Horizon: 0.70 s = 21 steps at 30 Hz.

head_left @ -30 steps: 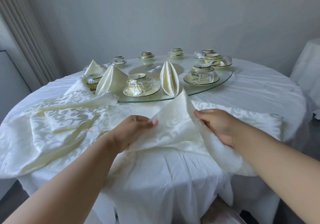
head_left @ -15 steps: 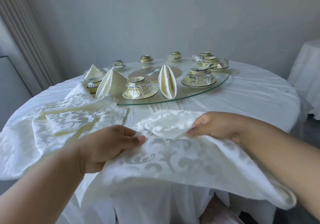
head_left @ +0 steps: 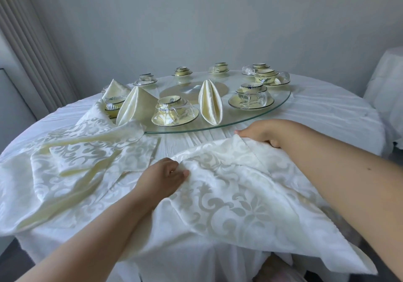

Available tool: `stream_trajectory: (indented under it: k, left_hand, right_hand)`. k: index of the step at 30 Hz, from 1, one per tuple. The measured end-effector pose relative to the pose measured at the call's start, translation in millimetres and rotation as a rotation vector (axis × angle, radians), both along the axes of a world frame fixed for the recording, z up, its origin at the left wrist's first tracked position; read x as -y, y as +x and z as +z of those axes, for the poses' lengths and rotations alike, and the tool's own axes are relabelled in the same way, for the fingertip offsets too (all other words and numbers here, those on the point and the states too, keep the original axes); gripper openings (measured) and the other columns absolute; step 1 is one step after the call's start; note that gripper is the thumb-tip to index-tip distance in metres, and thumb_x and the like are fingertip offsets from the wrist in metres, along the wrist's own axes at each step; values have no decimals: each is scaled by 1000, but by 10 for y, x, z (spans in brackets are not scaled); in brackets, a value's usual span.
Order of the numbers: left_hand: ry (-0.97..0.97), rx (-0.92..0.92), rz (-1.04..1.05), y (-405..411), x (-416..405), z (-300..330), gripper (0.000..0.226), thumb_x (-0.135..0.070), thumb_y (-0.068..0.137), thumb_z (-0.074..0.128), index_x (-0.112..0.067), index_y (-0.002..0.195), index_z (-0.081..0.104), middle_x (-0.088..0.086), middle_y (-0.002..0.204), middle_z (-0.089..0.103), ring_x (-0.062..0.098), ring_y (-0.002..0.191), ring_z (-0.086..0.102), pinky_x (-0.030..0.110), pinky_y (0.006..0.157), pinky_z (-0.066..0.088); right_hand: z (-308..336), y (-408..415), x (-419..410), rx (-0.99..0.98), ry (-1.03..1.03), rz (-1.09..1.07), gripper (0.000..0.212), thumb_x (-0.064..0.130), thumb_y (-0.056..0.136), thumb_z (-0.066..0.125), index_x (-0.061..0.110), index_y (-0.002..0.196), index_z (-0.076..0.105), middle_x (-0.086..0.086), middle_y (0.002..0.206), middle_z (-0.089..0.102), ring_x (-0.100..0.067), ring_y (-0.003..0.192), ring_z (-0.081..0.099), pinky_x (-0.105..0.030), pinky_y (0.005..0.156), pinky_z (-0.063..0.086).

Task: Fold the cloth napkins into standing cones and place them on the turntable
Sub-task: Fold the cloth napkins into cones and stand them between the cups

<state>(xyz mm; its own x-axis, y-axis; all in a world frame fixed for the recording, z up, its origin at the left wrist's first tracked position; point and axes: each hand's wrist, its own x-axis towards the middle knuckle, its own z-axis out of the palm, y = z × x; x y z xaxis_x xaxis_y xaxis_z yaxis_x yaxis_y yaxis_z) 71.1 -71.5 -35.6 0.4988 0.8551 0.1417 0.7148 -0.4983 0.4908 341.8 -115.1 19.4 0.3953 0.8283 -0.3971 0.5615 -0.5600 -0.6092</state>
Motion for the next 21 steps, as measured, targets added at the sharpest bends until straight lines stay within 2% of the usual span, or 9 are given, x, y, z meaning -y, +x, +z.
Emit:
stream_trajectory:
  k: [2, 4, 9, 12, 13, 16, 18, 20, 21]
  left_hand:
    - [3, 34, -9, -12, -4, -28, 47, -35, 90, 60, -13, 59, 32, -3, 74, 45, 15, 61, 42, 31, 59, 33]
    - [18, 50, -14, -25, 17, -36, 50, -34, 90, 61, -14, 58, 28, -3, 71, 42, 14, 57, 38, 30, 57, 29]
    - [45, 38, -26, -22, -8, -57, 51, -34, 90, 60, -14, 58, 27, -3, 70, 41, 13, 56, 36, 29, 54, 27]
    - [47, 33, -31, -35, -22, -64, 50, -34, 91, 60, -14, 58, 28, -3, 70, 41, 12, 56, 37, 26, 53, 26]
    - [56, 30, -30, -34, -25, -69, 50, -34, 91, 60, -14, 58, 28, -2, 69, 41, 12, 56, 37, 26, 52, 26]
    - [73, 32, -36, -29, -39, -96, 50, -34, 90, 61, -14, 58, 28, -3, 71, 43, 14, 58, 39, 26, 54, 27]
    - [66, 60, -65, -39, -58, -110, 49, -33, 90, 62, -16, 55, 31, -11, 85, 54, 11, 68, 50, 22, 56, 31]
    - [34, 63, -130, -46, -82, -56, 48, -35, 91, 60, -19, 52, 36, -26, 113, 55, -2, 73, 56, 19, 58, 33]
    - [10, 60, -179, -40, -116, -15, 44, -35, 91, 59, -17, 55, 43, -23, 123, 55, -7, 70, 55, 18, 58, 33]
  right_hand:
    - [27, 10, 12, -326, -50, 46, 59, 56, 91, 50, 13, 132, 55, -11, 123, 63, -25, 103, 62, -40, 98, 47]
    - [19, 39, 7, -524, -62, 108, 51, 47, 91, 54, 8, 123, 62, -13, 121, 64, -28, 105, 62, -44, 104, 43]
    - [-19, 70, 18, -817, 13, 217, 27, 19, 82, 55, 5, 90, 76, -12, 95, 71, -23, 83, 70, -35, 79, 58]
    - [-58, 54, -19, -838, 94, 204, 4, 11, 68, 70, 8, 67, 72, -7, 72, 68, -16, 65, 68, -30, 67, 58]
    - [-36, 67, -30, -872, 164, 178, 9, 11, 62, 76, 7, 65, 68, -7, 70, 66, -16, 62, 67, -30, 65, 58]
    - [103, 133, -83, -918, 324, -17, 14, 19, 79, 68, 7, 74, 64, -6, 67, 67, -17, 59, 67, -28, 60, 58]
    - [74, 174, -142, -768, 310, -127, 26, 31, 95, 54, 10, 79, 57, -2, 58, 65, -13, 51, 64, -27, 58, 54]
    - [-47, 160, -165, -502, 160, -110, 35, 44, 98, 44, 15, 81, 51, -1, 68, 62, -15, 57, 60, -31, 65, 47]
    - [-95, 121, -161, -398, 113, -94, 37, 49, 98, 41, 17, 82, 49, -1, 76, 57, -15, 64, 56, -31, 66, 44]
